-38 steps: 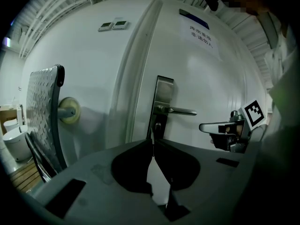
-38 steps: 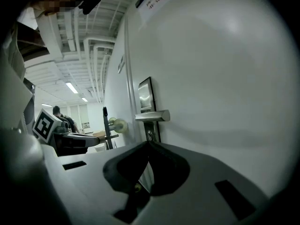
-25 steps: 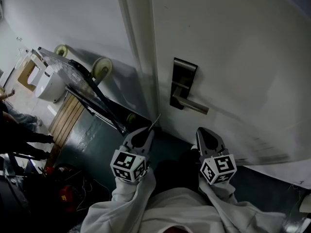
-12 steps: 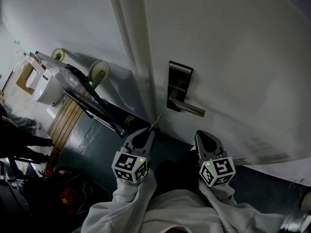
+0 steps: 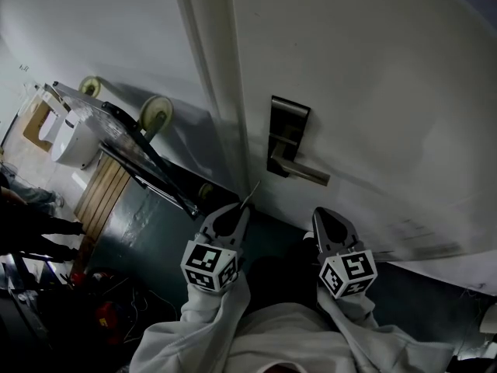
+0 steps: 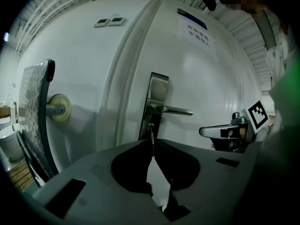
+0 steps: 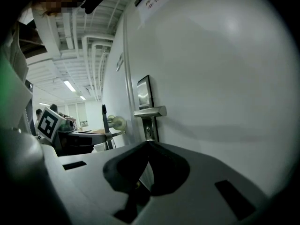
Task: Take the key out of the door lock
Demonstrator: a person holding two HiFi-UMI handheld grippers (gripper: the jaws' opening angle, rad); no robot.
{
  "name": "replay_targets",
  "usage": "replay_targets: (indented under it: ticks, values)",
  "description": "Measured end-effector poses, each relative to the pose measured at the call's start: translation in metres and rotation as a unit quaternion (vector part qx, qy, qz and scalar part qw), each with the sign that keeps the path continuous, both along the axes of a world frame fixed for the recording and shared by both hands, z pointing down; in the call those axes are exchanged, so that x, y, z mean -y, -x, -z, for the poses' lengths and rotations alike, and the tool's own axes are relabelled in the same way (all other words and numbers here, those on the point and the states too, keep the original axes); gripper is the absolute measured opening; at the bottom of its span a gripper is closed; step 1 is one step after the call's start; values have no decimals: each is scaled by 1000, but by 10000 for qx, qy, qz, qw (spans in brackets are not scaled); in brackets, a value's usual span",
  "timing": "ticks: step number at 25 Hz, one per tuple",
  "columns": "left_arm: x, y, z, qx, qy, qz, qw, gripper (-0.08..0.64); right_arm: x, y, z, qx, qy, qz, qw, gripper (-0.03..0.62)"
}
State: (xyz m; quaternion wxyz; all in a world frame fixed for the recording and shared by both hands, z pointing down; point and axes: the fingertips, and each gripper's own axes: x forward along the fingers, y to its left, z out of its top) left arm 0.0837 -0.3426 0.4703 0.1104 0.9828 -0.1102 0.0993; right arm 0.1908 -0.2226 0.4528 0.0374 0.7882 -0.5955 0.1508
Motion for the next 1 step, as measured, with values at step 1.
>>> replay_targets:
  ticks: [1]
  values:
    - [0, 0, 0, 0, -7, -14, 10000, 25, 0, 0, -1, 9, -4, -12, 10000, 51]
